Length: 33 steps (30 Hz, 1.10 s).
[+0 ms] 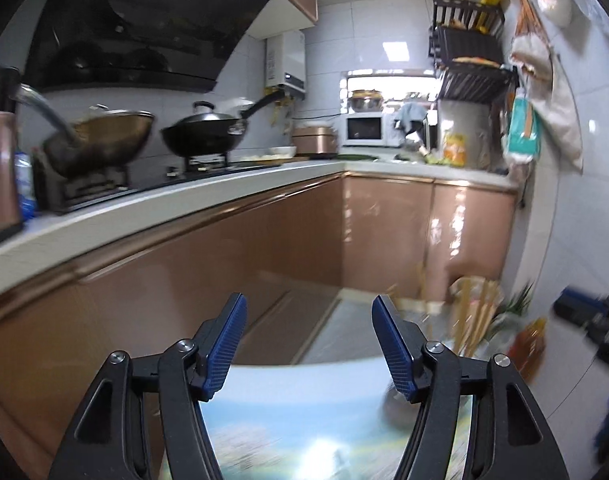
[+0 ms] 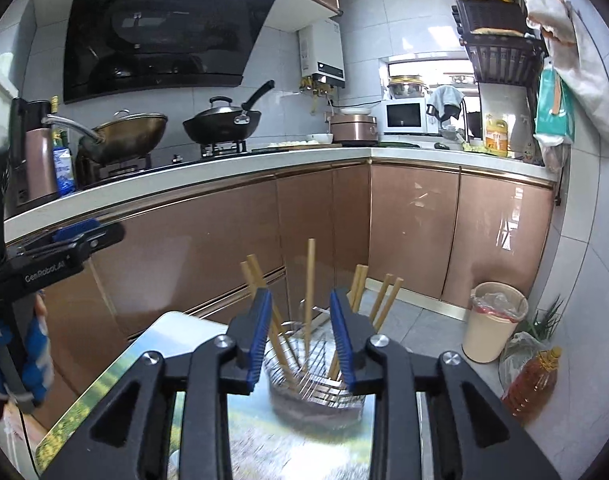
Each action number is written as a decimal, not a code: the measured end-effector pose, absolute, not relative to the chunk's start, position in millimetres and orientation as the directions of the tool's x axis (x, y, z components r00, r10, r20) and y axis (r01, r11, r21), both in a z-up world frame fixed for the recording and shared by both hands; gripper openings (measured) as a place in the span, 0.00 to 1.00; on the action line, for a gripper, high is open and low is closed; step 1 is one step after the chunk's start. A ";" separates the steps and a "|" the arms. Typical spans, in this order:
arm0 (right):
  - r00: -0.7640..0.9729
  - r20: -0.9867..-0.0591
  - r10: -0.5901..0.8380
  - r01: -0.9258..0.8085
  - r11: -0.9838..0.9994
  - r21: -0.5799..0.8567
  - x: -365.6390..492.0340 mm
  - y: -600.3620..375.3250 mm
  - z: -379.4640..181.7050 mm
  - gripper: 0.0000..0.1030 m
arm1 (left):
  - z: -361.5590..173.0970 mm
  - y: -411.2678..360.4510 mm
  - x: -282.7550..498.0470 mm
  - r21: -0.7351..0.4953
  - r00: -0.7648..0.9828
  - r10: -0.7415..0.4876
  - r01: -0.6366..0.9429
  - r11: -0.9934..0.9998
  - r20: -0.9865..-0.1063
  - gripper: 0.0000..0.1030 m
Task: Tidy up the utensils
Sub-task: 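Move both tools back toward the pink and pale blue spoons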
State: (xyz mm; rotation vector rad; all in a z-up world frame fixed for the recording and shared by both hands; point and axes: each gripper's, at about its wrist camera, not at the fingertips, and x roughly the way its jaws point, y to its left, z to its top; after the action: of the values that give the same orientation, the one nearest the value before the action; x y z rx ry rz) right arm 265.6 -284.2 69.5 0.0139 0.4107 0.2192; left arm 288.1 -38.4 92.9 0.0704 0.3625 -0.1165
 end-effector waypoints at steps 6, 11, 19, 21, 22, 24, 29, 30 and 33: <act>0.885 -0.415 0.210 -0.209 0.977 0.050 214.8 -266.3 80.7 0.39 | 91.5 16.4 228.8 0.066 0.928 -0.027 0.055 0.996 -0.371 0.73; 0.866 -0.450 0.220 -0.224 0.974 0.045 176.3 -249.5 80.5 0.43 | 79.3 55.6 190.3 0.041 0.905 0.023 -0.006 0.999 -0.424 0.74; 0.834 -0.497 0.239 -0.251 0.967 0.042 121.0 -224.9 64.1 0.46 | 59.6 87.5 131.0 0.046 0.896 0.116 -0.106 0.993 -0.429 0.78; 0.826 -0.510 0.242 -0.254 0.966 0.047 111.8 -221.1 57.7 0.47 | 54.9 92.9 120.1 0.052 0.895 0.133 -0.123 0.991 -0.427 0.78; 0.819 -0.518 0.246 -0.257 0.965 0.053 107.2 -219.3 53.5 0.47 | 53.9 94.3 115.2 0.058 0.894 0.143 -0.130 0.990 -0.425 0.78; 0.808 -0.533 0.251 -0.261 0.964 0.059 100.6 -215.6 46.1 0.47 | 50.2 95.8 107.4 0.076 0.892 0.162 -0.143 0.987 -0.421 0.78; 0.782 -0.566 0.260 -0.274 0.960 0.062 98.8 -206.7 32.7 0.47 | 41.2 99.3 97.8 0.098 0.885 0.172 -0.144 0.985 -0.432 0.78; 0.777 -0.573 0.261 -0.279 0.959 0.058 101.5 -203.7 31.2 0.47 | 39.3 99.3 98.8 0.102 0.883 0.174 -0.143 0.984 -0.436 0.78; 0.756 -0.595 0.273 -0.303 0.952 0.052 114.4 -193.0 27.2 0.47 | 32.4 100.2 107.2 0.109 0.873 0.172 -0.137 0.984 -0.457 0.78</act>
State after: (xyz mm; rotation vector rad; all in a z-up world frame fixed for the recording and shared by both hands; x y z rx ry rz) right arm 114.4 -193.0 27.2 -0.0482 0.6409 0.3144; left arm 107.2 100.2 32.4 0.0739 0.4836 0.1620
